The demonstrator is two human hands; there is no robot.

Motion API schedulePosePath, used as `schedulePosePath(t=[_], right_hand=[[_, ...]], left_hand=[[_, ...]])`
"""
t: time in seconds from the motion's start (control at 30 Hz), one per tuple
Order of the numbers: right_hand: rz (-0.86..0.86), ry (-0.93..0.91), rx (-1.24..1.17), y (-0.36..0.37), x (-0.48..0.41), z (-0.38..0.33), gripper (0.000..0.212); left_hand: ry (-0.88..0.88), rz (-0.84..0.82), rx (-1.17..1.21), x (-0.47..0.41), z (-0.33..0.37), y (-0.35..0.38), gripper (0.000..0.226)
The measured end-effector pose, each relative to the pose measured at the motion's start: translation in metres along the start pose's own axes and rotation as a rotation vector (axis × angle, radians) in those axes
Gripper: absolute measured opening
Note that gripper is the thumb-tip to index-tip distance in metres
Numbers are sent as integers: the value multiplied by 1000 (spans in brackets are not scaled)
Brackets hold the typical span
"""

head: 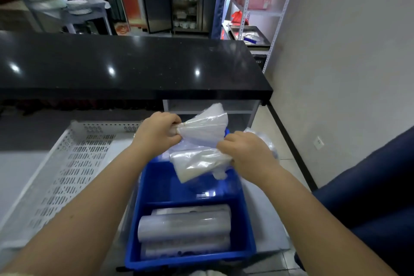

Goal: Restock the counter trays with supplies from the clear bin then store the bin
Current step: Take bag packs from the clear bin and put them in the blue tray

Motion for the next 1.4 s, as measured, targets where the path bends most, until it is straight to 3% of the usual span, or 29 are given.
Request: schedulePosePath(t=[0.43, 0.9, 1.0, 1.1, 1.3, 1.4], right_hand=[[203, 343, -34, -63, 49, 64, 12], [142, 325, -38, -48, 32, 33, 27], [124, 341, -25, -46, 24, 30, 15], [141, 316, -22, -48, 17, 22, 13], [221, 260, -6, -58, -12, 5, 13], [261, 220, 19, -50, -30, -17, 12]], left_hand=[[42, -252, 34, 63, 20, 71, 14], [-94, -535, 87, 82, -18, 107, 18], [-55, -396, -18, 73, -14, 103, 10], [-51, -275, -111, 66, -21, 96, 42], [-112, 101, 106, 45, -53, 0, 42], [-171, 175, 199, 40, -78, -47, 41]])
Point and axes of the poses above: each hand's wrist, its own x-axis away from the middle knuckle, its own y-axis out of the palm, z = x × y, the point moved 9 cm from there along -x, towards the middle knuckle, and after that the axes turned 6 degrees about -y, right-handed, at the moved point
